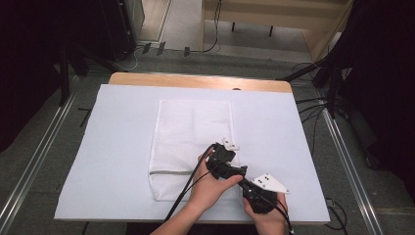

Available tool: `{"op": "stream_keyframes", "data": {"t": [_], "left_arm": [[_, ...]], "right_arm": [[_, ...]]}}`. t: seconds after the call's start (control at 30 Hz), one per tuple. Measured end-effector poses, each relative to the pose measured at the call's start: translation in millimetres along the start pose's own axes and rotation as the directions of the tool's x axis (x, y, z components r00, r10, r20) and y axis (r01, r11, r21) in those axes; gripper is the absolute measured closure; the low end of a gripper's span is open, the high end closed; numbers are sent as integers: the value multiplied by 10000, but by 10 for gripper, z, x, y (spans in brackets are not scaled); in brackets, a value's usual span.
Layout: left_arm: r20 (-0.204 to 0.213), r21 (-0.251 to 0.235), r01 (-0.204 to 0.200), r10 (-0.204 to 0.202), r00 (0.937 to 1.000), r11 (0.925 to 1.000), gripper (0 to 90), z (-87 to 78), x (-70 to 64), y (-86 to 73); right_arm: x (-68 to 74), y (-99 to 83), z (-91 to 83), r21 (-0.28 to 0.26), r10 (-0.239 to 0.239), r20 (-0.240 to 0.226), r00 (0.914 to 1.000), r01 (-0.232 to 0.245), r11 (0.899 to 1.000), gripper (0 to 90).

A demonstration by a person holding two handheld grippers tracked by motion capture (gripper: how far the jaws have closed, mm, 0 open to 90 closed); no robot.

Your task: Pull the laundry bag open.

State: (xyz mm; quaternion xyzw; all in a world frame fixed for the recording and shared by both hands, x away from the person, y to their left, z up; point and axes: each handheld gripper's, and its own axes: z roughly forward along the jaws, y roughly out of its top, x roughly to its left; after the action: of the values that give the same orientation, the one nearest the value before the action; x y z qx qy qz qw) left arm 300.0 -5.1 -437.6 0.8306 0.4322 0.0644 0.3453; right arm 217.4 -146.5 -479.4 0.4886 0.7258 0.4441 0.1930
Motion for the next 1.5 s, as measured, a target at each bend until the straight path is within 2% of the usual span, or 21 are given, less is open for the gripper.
{"op": "stream_keyframes", "data": {"t": [0.1, 0.27, 0.37, 0.47, 0.63, 0.7, 0.77, 0.8, 0.9, 0.97, 1.13, 1.27, 1.37, 1.47, 1.5], "left_arm": [[-221, 180, 71, -67, 9997, 9998, 350, 31, 11, -2], [544, -108, 279, -273, 9981, 9996, 517, -102, 125, 0], [998, -300, 601, -568, 9934, 9977, 619, -190, 214, -10], [1420, -246, 816, -773, 9868, 9964, 689, -245, 297, -53], [1889, -57, 941, -914, 9777, 9955, 796, -252, 354, -125], [1941, -43, 933, -907, 9768, 9956, 800, -255, 361, -140], [2054, -38, 1078, -1047, 9731, 9942, 767, -264, 378, -152], [2134, -62, 1205, -1165, 9700, 9927, 742, -270, 394, -158], [2415, 70, 1263, -1243, 9624, 9920, 726, -283, 402, -175], [2638, 49, 1447, -1409, 9542, 9895, 729, -291, 414, -186], [2719, 69, 1483, -1446, 9514, 9889, 780, -291, 427, -189], [2681, 25, 1253, -1214, 9557, 9921, 769, -329, 388, -192], [2800, -39, 1258, -1197, 9525, 9921, 756, -373, 384, -194], [3166, -50, 1281, -1199, 9410, 9917, 764, -416, 378, -195], [3168, -32, 1228, -1155, 9414, 9924, 762, -423, 370, -196]], "right_arm": [[8, 4, -12, -33, -41, -49, 10000, 40, 10000, 900], [5, 2, -10, -39, -42, -81, 10000, 41, 10000, 900], [6, 8, -13, -75, -76, -82, 9999, 76, 9999, 900], [9, 15, -22, -131, -122, -75, 9999, 121, 9998, 900], [16, 15, -15, -108, -131, -78, 9999, 131, 9999, 900], [18, 15, -15, -99, -146, -72, 9999, 145, 9998, 900], [22, 15, -20, -124, -83, -59, 9999, 82, 9999, 900], [21, 16, -22, -150, -105, -51, 9999, 104, 9998, 900], [21, 20, -30, -193, -91, -67, 9999, 90, 9998, 900], [21, 19, -31, -177, -125, -65, 9999, 124, 9998, 900], [27, 25, -38, -225, -206, -126, 9997, 203, 9995, 900], [26, 34, -57, -323, -248, -188, 9995, 242, 9992, 900], [29, 36, -60, -354, -290, -169, 9994, 283, 9990, 900], [38, 36, -61, -394, -367, -148, 9992, 361, 9986, 900], [41, 37, -63, -413, -366, -160, 9992, 359, 9985, 900]]}}
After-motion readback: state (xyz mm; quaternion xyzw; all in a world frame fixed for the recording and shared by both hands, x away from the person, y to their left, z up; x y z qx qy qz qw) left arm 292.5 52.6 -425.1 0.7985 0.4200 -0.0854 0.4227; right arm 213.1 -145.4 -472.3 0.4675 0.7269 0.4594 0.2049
